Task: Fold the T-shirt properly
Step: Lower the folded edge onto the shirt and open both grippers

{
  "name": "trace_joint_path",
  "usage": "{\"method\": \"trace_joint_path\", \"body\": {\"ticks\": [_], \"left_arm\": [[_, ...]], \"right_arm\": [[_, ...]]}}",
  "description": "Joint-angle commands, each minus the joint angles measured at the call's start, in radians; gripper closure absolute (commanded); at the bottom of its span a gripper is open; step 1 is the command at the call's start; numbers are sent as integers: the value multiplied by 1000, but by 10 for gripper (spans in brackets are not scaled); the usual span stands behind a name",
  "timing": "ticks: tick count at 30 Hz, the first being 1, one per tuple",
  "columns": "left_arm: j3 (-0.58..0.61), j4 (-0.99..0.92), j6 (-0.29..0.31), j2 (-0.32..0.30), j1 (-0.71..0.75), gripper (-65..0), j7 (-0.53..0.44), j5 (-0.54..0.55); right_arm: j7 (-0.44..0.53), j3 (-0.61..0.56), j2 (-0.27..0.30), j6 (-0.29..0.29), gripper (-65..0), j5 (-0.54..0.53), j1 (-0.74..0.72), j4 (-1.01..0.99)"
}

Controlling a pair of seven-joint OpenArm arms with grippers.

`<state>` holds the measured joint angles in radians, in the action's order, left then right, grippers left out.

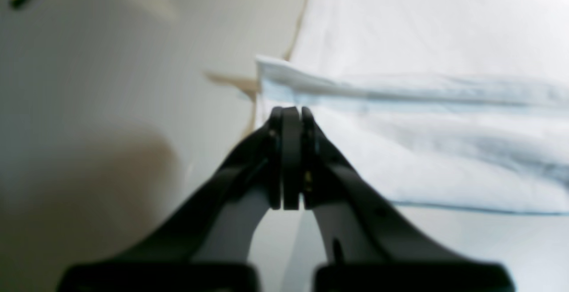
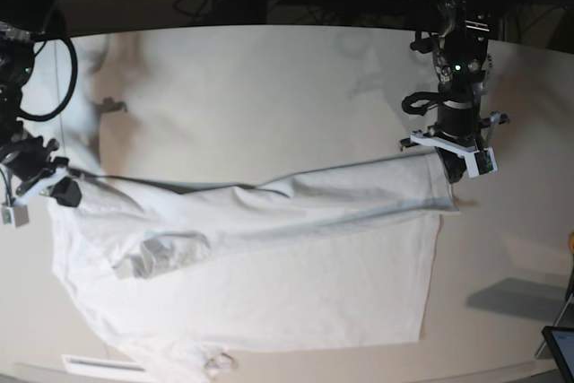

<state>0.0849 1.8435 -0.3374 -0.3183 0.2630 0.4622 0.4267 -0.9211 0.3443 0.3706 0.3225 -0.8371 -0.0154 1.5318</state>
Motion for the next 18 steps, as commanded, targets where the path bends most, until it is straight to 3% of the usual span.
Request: {"method": "trace_joint_path", "body": {"ticks": [1, 9, 15, 18], "left_arm": [[-9, 14, -2, 5, -23, 0, -27, -10], [2, -89, -2, 21, -112, 0, -18, -12], [2, -130, 1, 15, -136, 0, -18, -12], [3, -135, 1, 15, -132, 0, -18, -12]], "right_arm": [[30, 8, 23, 8, -29, -20, -24, 17], [-36, 8, -20, 7, -1, -14, -33, 16], [-37, 8, -60, 4, -1, -12, -37, 16], [-31, 9, -54, 2, -3, -11, -39, 17]]}}
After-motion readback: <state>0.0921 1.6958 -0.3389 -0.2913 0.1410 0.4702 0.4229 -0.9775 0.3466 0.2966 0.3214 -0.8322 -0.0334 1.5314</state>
